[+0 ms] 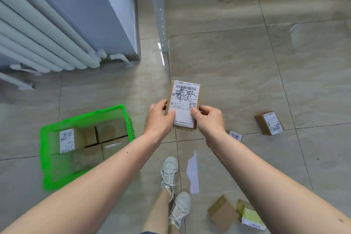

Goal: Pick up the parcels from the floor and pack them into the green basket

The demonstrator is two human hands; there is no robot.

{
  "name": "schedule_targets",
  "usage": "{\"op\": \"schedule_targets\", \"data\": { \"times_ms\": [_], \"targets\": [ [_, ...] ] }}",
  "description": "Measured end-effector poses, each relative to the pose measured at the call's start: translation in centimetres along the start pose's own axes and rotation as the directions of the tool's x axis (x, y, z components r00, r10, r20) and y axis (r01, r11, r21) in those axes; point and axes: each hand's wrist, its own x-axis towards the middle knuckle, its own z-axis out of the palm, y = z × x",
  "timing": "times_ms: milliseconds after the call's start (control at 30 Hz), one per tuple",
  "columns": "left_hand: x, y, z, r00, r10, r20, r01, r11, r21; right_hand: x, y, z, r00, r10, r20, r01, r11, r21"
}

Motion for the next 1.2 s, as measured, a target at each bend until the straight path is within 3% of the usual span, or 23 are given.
{"op": "schedule_targets", "data": {
  "times_ms": [200,500,900,1200],
  "targets": [
    [-3.3,-4.4,-3.0,0.995,-0.074,-0.071,0.067,0.992,-0.105,-3.9,0.5,3.4,0.996,-0.018,0.083,0.029,0.991,-0.128],
    [-4.7,-13.3,-11.2,0.962,-0.202,-0.182,0.172,0.971,-0.168,-9.5,0.7,14.0,0.968,-0.032,0.248,0.091,0.969,-0.231],
    [-4.2,-28.7,-22.6,0.944,-0.257,-0.209,0.204,0.948,-0.245,-16.4,4.3,31.3,0.953,0.044,0.301,0.032,0.97,-0.241],
    [-0.2,-37.9,-25.9,0.934,-0.301,-0.193,0.239,0.927,-0.289,-15.3,8.6,41.9,0.938,0.124,0.325,-0.04,0.966,-0.254]
  ]
}}
